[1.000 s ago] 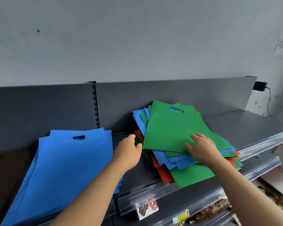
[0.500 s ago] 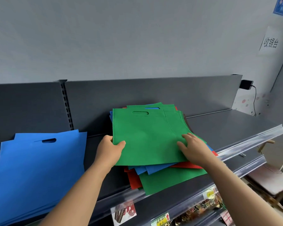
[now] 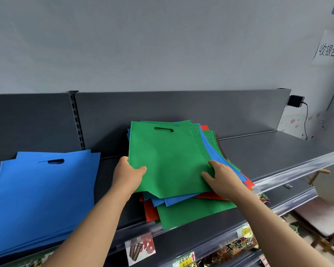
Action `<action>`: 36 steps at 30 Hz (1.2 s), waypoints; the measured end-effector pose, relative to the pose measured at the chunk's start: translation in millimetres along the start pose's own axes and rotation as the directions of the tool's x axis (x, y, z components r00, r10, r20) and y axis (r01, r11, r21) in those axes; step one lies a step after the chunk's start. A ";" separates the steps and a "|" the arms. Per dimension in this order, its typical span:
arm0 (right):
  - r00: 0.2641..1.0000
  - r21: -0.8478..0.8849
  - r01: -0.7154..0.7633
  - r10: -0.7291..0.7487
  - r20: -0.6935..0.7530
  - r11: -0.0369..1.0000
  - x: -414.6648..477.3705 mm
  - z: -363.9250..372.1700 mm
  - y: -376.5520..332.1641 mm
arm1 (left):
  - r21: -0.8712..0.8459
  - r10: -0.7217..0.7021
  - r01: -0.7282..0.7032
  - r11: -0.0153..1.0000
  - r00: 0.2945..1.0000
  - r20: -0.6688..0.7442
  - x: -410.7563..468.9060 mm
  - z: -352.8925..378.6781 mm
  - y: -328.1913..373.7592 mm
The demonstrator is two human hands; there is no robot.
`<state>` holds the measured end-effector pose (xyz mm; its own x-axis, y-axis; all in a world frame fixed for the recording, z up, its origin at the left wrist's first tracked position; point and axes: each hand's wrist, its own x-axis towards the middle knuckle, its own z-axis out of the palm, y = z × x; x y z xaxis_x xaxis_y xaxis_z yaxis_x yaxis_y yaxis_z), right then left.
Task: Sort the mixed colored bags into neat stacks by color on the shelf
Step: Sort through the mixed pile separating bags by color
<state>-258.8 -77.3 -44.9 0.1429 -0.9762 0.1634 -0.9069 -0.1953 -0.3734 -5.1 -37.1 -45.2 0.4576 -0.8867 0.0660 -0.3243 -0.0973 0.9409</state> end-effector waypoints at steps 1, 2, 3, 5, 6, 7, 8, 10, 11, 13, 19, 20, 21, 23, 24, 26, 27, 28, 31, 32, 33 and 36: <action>1.000 0.020 0.021 -0.021 0.002 1.000 -0.4 0.7 -1.0 | 0.013 -0.008 0.008 1.000 1.000 0.005 1.4 0.7 -1.7; 0.999 0.042 0.043 -0.043 0.002 0.998 -1.2 0.4 -2.2 | 0.024 -0.015 0.015 1.000 1.000 0.010 2.1 1.2 -2.4; 0.998 0.063 0.063 -0.064 0.001 0.996 -1.4 0.0 -2.3 | 0.032 -0.026 0.026 0.999 1.000 0.010 4.0 1.2 -3.5; 0.997 0.089 0.077 -0.077 0.000 0.993 -1.0 -1.9 -2.0 | 0.044 -0.050 0.050 0.998 0.999 -0.005 5.8 -0.2 -2.7; 0.998 0.085 0.068 -0.068 -0.003 0.994 -0.1 -3.1 -2.0 | 0.055 -0.056 0.056 0.997 0.998 -0.010 6.9 -1.4 -2.5; 0.998 0.067 0.055 -0.054 -0.007 0.996 0.6 -4.2 -1.8 | 0.064 -0.060 0.060 0.996 0.998 -0.006 7.2 -2.4 -1.8; 0.999 0.041 0.038 -0.038 -0.006 0.998 1.3 -5.4 -2.6 | 0.066 -0.061 0.061 0.996 0.998 0.008 6.9 -3.4 -1.5; 1.000 0.016 0.013 -0.013 0.010 1.000 2.0 -5.8 -5.2 | 0.065 -0.059 0.057 0.996 0.998 0.031 5.4 -4.2 -1.6; 1.000 0.029 0.010 -0.010 0.015 1.000 2.1 -5.3 -6.4 | 0.073 -0.057 0.055 0.996 0.998 0.028 4.2 -4.8 -2.3; 1.000 0.117 0.000 -0.001 0.005 0.993 2.7 -4.0 -8.6 | 0.094 -0.042 0.041 0.995 0.999 0.013 1.9 -5.4 -3.8; 0.997 0.293 -0.004 0.028 -0.078 0.956 5.3 -5.1 -16.0 | 0.167 0.017 -0.016 0.986 1.000 -0.005 -8.9 -9.8 -5.0; 0.996 0.308 0.003 0.025 -0.088 0.951 5.0 -4.5 -18.3 | 0.164 0.035 -0.031 0.986 0.999 -0.020 -10.9 -11.2 -4.2; 0.995 0.317 0.015 0.017 -0.098 0.948 4.5 -3.7 -20.5 | 0.158 0.054 -0.048 0.986 0.998 -0.037 -12.2 -12.9 -4.2; 0.992 0.316 0.054 -0.015 -0.125 0.947 3.5 -1.7 -25.3 | 0.150 0.094 -0.082 0.985 0.993 -0.075 -15.5 -17.6 -3.0; 0.990 0.320 0.072 -0.029 -0.138 0.945 2.5 -1.1 -28.4 | 0.151 0.111 -0.096 0.984 0.989 -0.094 -17.6 -20.9 -2.6; 0.985 0.336 0.101 -0.047 -0.164 0.936 1.4 -0.4 -35.7 | 0.149 0.135 -0.115 0.982 0.982 -0.129 -22.0 -29.2 -2.4; 0.982 0.342 0.119 -0.059 -0.180 0.932 1.1 0.2 -39.9 | 0.143 0.141 -0.120 0.982 0.979 -0.146 -23.7 -33.8 -3.2; 0.979 0.344 0.137 -0.073 -0.192 0.929 0.5 0.9 -44.9 | 0.134 0.142 -0.121 0.984 0.977 -0.160 -25.9 -38.9 -3.9; 0.973 0.337 0.183 -0.121 -0.197 0.923 -2.3 5.4 -62.4 | 0.138 0.141 -0.116 0.984 0.971 -0.195 -32.0 -57.1 -9.5; 0.971 0.334 0.199 -0.139 -0.195 0.921 -3.8 7.8 -69.0 | 0.139 0.138 -0.110 0.984 0.969 -0.206 -34.4 -64.2 -11.6; 0.968 0.332 0.215 -0.156 -0.195 0.919 -4.9 10.7 -76.6 | 0.141 0.134 -0.105 0.984 0.967 -0.218 -36.0 -71.6 -14.5; 0.959 0.321 0.261 -0.206 -0.195 0.910 -9.6 19.6 -102.3 | 0.146 0.109 -0.074 0.986 0.962 -0.251 -42.2 -96.9 -23.9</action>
<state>-159.7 -49.8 -26.2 0.2466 -0.8775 0.4113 -0.6611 -0.4627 -0.5907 63.5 46.5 -38.3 0.6125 -0.7501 0.2494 -0.4748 -0.0969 0.8748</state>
